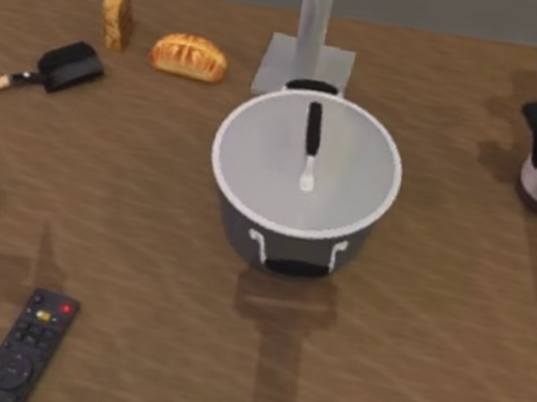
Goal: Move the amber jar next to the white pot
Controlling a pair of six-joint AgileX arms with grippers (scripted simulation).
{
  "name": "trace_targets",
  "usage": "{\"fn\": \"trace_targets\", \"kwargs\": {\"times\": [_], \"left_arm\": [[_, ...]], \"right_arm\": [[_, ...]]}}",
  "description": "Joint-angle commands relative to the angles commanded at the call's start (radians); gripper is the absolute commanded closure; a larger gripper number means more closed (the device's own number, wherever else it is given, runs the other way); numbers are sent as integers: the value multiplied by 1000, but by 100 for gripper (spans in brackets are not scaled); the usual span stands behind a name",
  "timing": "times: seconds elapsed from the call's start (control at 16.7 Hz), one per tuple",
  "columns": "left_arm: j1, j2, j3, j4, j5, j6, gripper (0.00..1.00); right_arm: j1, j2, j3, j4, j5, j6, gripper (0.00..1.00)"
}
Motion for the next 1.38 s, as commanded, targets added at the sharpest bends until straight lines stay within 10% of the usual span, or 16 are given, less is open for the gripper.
{"fn": "trace_targets", "kwargs": {"times": [0.42, 1.38], "left_arm": [[0, 0, 0, 0, 0, 0, 0], [0, 0, 0, 0, 0, 0, 0]], "right_arm": [[0, 0, 0, 0, 0, 0, 98], [4, -233, -195, -30, -3, 5, 100]]}}
